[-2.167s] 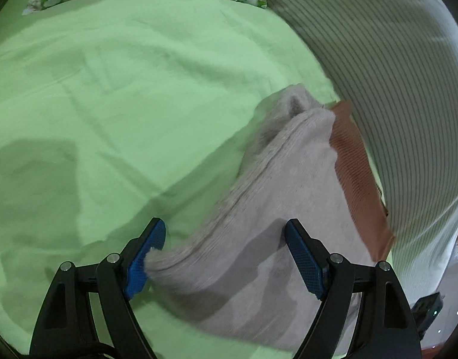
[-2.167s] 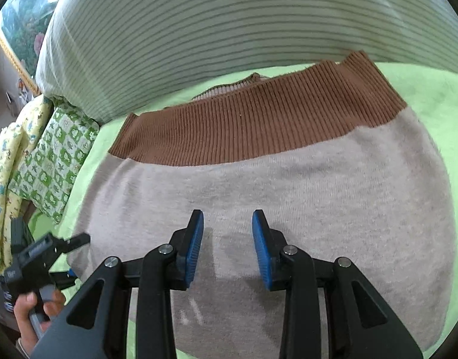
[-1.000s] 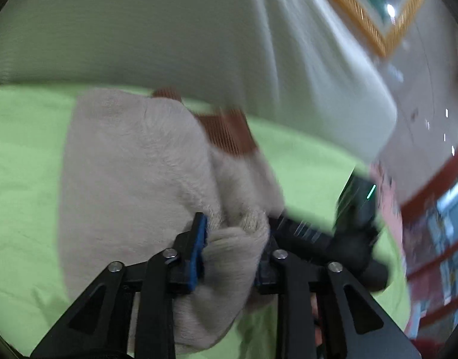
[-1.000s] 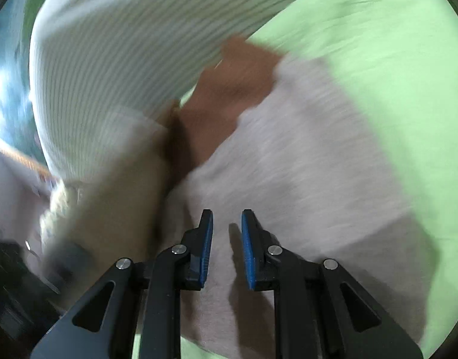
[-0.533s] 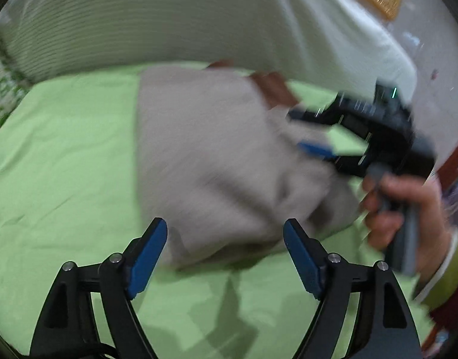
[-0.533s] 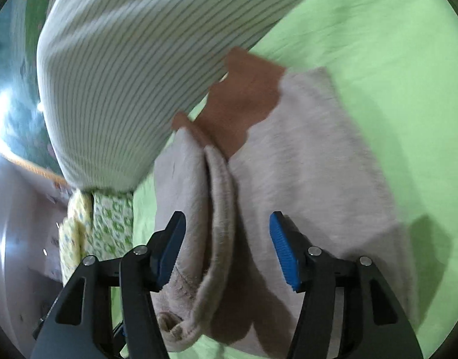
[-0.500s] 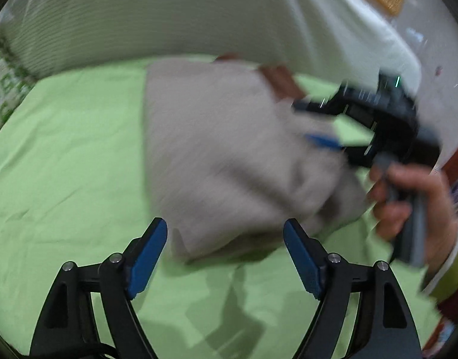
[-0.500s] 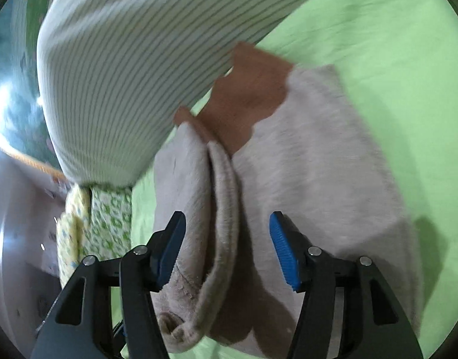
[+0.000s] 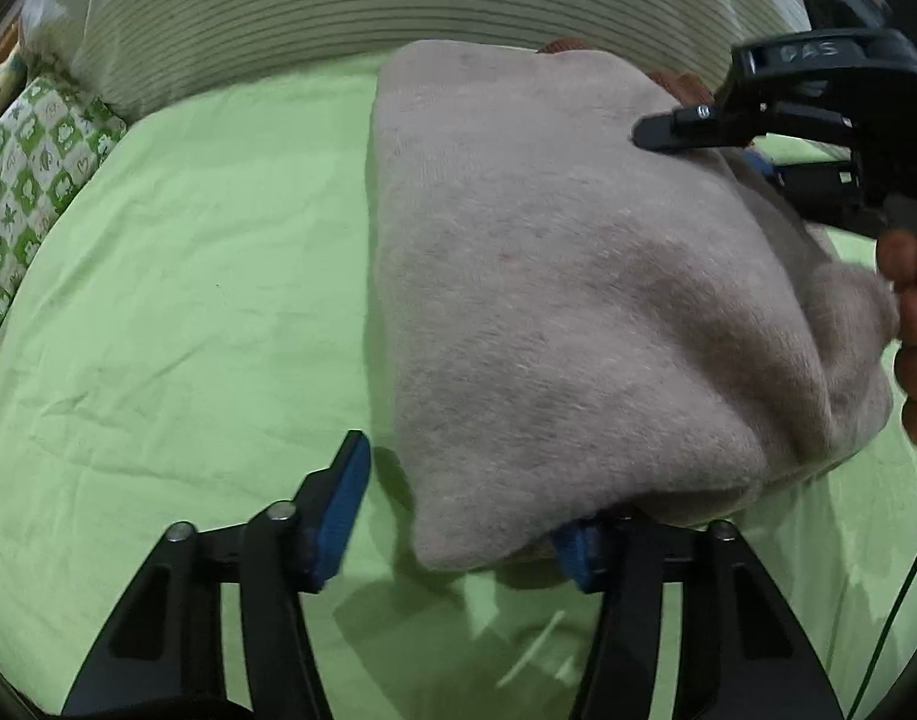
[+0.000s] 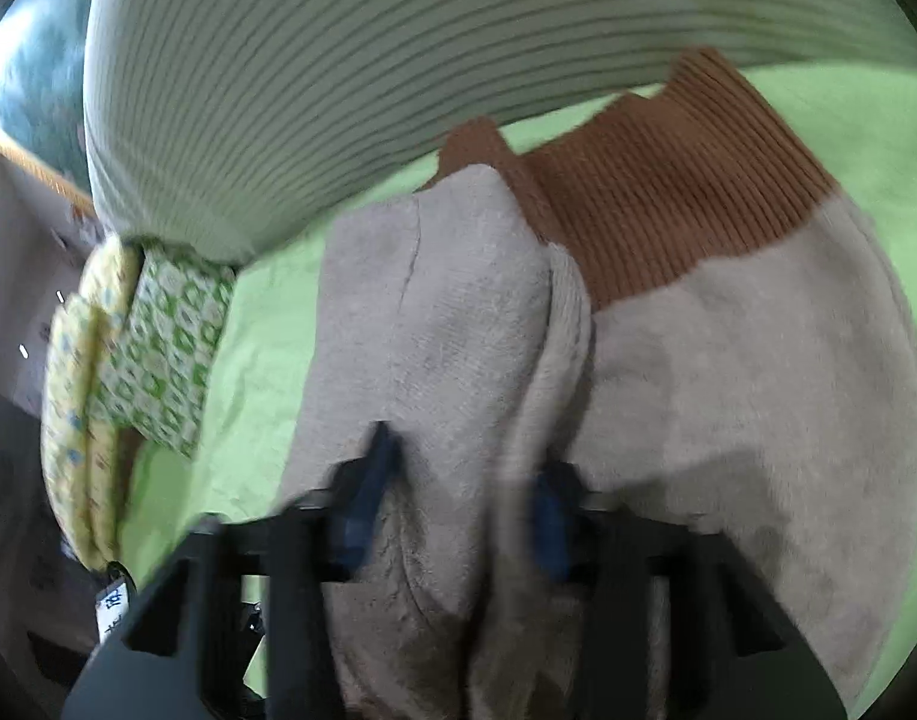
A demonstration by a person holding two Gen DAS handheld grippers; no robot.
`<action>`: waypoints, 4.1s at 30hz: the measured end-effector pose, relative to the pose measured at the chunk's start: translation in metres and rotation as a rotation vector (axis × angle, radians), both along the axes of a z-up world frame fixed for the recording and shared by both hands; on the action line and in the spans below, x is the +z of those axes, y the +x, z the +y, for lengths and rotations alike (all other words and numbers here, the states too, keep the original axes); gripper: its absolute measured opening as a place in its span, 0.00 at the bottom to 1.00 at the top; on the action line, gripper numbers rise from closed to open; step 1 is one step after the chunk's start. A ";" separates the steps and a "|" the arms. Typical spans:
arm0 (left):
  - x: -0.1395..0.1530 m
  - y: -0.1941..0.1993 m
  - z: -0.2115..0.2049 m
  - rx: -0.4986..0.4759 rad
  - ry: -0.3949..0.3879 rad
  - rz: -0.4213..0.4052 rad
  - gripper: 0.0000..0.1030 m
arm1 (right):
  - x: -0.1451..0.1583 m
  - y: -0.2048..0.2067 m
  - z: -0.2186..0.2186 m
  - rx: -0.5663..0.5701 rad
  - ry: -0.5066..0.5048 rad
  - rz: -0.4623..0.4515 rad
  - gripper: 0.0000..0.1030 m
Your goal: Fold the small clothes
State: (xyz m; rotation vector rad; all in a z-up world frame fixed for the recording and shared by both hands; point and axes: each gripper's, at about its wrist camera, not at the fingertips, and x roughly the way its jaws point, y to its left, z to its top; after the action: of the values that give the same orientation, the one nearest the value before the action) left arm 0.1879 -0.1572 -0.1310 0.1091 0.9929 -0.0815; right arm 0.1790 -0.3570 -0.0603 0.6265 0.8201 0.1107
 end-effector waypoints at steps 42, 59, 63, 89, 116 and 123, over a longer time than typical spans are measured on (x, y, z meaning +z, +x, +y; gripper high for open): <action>-0.003 0.003 -0.023 -0.077 -0.015 0.052 0.48 | 0.009 -0.155 -0.049 -0.163 -0.101 -0.048 0.41; 0.008 -0.008 -0.029 -0.123 -0.078 0.067 0.17 | 0.049 -0.166 -0.036 -0.083 -0.358 -0.056 0.07; 0.001 -0.008 -0.024 -0.127 -0.118 0.090 0.15 | -0.001 -0.156 -0.040 -0.078 -0.348 0.062 0.07; 0.055 0.014 0.022 -0.057 -0.329 0.100 0.66 | 0.011 -0.118 -0.064 -0.228 -0.161 -0.006 0.54; 0.014 0.117 -0.007 0.006 -0.508 0.183 0.88 | -0.023 -0.050 -0.104 -0.193 -0.173 0.049 0.63; -0.005 0.127 -0.018 0.004 -0.601 0.234 0.84 | -0.024 -0.048 -0.111 -0.187 -0.140 0.041 0.63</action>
State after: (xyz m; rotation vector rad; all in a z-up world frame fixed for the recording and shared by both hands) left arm 0.3145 -0.1749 -0.1364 -0.4624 1.1628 -0.3909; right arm 0.1308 -0.4684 -0.0843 0.5717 0.7972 -0.1285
